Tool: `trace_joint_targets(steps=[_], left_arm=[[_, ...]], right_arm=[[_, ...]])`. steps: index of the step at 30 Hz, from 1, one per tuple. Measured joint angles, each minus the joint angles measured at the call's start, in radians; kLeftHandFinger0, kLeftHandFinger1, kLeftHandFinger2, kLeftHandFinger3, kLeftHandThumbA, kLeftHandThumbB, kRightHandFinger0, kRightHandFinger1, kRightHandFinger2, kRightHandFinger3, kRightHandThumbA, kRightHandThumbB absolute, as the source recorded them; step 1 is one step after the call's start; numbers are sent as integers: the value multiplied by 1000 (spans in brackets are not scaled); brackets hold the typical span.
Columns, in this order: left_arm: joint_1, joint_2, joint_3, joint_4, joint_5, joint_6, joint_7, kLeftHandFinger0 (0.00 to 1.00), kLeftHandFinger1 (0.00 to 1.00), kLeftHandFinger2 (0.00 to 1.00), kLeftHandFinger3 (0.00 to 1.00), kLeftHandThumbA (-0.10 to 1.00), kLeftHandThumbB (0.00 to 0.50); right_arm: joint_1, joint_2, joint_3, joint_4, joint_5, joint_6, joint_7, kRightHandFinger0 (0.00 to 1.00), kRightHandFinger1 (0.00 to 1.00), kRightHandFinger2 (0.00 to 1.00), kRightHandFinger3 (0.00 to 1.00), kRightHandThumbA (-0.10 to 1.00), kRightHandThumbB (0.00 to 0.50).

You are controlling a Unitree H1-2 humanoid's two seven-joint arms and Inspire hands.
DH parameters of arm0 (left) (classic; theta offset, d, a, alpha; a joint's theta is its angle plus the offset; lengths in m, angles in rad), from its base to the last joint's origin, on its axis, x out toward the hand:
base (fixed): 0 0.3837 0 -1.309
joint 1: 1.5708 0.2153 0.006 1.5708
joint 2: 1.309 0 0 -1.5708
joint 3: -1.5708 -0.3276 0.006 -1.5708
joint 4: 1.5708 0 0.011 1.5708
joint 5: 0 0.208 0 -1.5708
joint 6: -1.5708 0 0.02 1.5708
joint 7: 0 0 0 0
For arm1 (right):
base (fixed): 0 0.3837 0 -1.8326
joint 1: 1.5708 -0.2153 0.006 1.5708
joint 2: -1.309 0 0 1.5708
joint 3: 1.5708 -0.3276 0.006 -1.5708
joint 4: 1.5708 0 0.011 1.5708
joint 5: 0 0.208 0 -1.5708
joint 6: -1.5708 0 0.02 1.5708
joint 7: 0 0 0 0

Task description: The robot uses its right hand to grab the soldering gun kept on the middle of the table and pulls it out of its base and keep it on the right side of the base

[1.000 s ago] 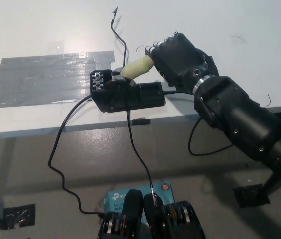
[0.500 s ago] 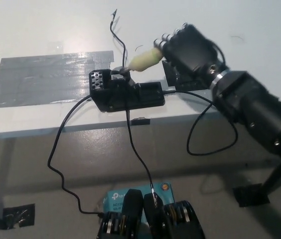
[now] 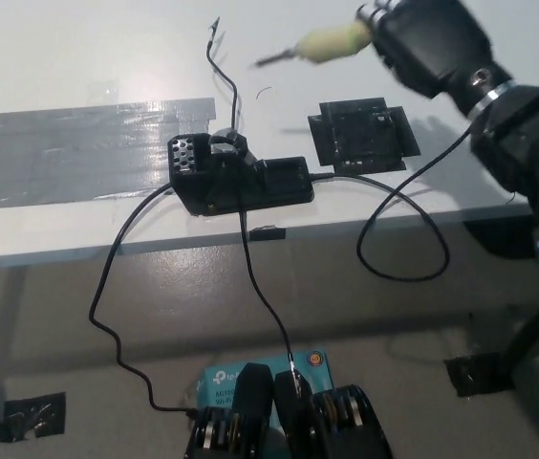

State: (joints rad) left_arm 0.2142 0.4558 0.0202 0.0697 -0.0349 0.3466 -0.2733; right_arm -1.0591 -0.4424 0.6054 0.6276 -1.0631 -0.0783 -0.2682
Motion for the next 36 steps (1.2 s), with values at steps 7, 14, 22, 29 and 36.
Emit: trace_joint_targets(steps=[7, 14, 22, 29, 36], left_arm=[[2, 0, 6, 1, 0, 0, 0, 918, 904, 1000, 1000, 809, 173], [-1, -1, 5, 1, 1, 0, 0, 903, 883, 1000, 1000, 820, 170], [-5, -1, 4, 3, 6, 0, 0, 897, 890, 1000, 1000, 822, 160], [-5, -1, 1, 3, 11, 0, 0, 900, 882, 1000, 1000, 814, 158], [-5, -1, 0, 2, 14, 0, 0, 913, 886, 1000, 1000, 807, 145]], right_arm=[[48, -1, -92, -3, 25, 23, 42, 0, 0, 182, 214, -100, 100], [108, 3, -126, -3, 25, 118, 123, 0, 176, 525, 285, -76, 3], [152, 42, -125, -34, 22, 261, 265, 0, 48, 382, 241, -100, 0], [185, 55, -119, -69, 34, 291, 372, 0, 108, 363, 787, -46, 0], [215, 57, -112, -73, 45, 321, 503, 126, 248, 396, 954, 290, 9]])
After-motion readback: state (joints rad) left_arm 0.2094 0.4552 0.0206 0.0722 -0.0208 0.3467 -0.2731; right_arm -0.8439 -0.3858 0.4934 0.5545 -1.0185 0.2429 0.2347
